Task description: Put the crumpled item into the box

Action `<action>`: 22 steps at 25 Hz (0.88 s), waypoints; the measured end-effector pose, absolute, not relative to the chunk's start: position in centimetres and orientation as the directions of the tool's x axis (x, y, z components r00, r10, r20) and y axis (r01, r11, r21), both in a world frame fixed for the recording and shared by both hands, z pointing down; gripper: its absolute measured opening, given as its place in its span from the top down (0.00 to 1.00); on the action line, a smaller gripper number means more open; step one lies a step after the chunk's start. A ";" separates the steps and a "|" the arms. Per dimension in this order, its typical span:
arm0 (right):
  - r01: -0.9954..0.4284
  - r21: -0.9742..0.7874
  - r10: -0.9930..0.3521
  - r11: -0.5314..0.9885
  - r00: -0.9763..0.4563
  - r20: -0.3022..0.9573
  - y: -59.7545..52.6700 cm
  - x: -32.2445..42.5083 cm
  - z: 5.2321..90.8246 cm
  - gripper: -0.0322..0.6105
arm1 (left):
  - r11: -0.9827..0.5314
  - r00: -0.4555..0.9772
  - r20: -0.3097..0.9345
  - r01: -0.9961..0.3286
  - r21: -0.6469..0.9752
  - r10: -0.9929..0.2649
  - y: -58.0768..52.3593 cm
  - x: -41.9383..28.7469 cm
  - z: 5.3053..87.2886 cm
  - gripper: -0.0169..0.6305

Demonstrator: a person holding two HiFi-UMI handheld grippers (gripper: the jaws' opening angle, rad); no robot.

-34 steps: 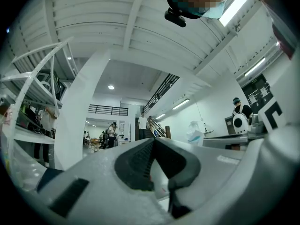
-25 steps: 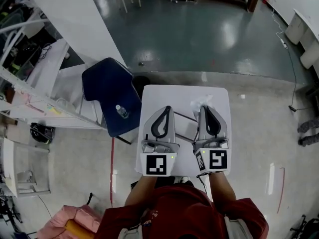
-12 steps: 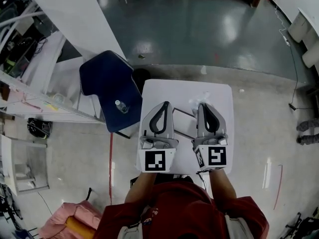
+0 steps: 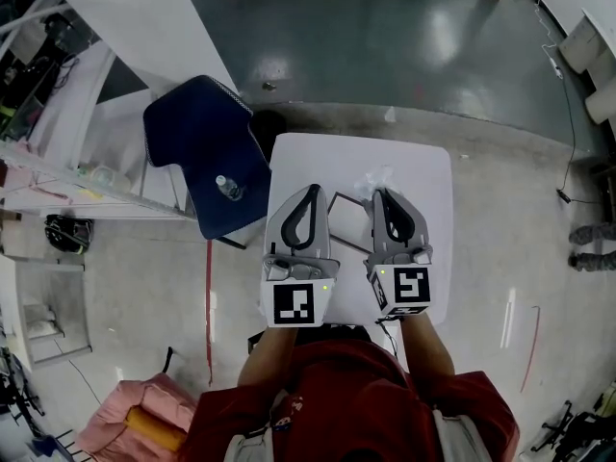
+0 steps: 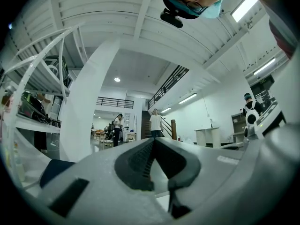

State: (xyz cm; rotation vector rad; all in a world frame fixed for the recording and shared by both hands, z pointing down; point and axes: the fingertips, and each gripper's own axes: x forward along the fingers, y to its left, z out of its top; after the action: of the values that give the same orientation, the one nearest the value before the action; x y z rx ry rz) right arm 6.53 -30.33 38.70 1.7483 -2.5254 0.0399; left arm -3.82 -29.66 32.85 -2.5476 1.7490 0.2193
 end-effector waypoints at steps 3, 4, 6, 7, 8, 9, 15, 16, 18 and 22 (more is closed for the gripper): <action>-0.928 0.024 -0.922 0.371 -0.365 0.129 -30.7 6.0 40.4 0.95 | -0.364 0.354 -0.138 -0.930 0.047 -0.925 -29.9 -4.1 33.3 0.97; -0.925 0.023 -0.915 0.380 -0.373 0.151 -30.8 5.7 41.1 0.95 | -0.369 0.361 -0.135 -0.929 0.040 -0.923 -30.0 -4.0 33.5 0.97; -0.918 0.024 -0.903 0.396 -0.384 0.191 -31.0 5.0 42.2 0.95 | -0.376 0.371 -0.117 -0.926 0.026 -0.921 -29.9 -3.9 33.9 0.97; -0.915 0.027 -0.898 0.402 -0.388 0.208 -31.1 4.7 42.8 0.95 | -0.378 0.373 -0.113 -0.925 0.026 -0.921 -30.0 -4.0 34.0 0.97; -0.913 0.030 -0.892 0.408 -0.392 0.225 -31.3 4.5 43.4 0.95 | -0.379 0.373 -0.111 -0.925 0.035 -0.921 -30.0 -4.0 34.1 0.97; -0.910 0.032 -0.886 0.414 -0.394 0.243 -31.4 4.4 44.1 0.95 | -0.380 0.374 -0.107 -0.924 0.044 -0.921 -30.0 -3.9 34.4 0.97; -0.901 0.040 -0.848 0.432 -0.390 0.358 -31.9 4.0 48.7 0.95 | -0.390 0.386 -0.097 -0.920 0.037 -0.918 -30.3 -4.2 35.2 0.97; -0.900 0.039 -0.840 0.435 -0.390 0.378 -31.9 4.0 49.5 0.95 | -0.391 0.386 -0.098 -0.920 0.033 -0.917 -30.4 -4.3 35.3 0.97; -0.897 0.035 -0.822 0.441 -0.389 0.416 -32.0 4.1 51.2 0.95 | -0.392 0.388 -0.094 -0.920 0.026 -0.917 -30.5 -4.4 35.5 0.97; -0.891 0.046 -0.785 0.453 -0.374 0.494 -32.0 4.2 54.5 0.95 | -0.387 0.383 -0.087 -0.921 0.036 -0.919 -30.8 -4.8 36.0 0.97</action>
State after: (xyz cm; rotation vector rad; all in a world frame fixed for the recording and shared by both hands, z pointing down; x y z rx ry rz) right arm 4.25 -31.97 54.52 1.4048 -2.2589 0.3160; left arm -4.82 -30.83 36.04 -2.5974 1.7282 0.1452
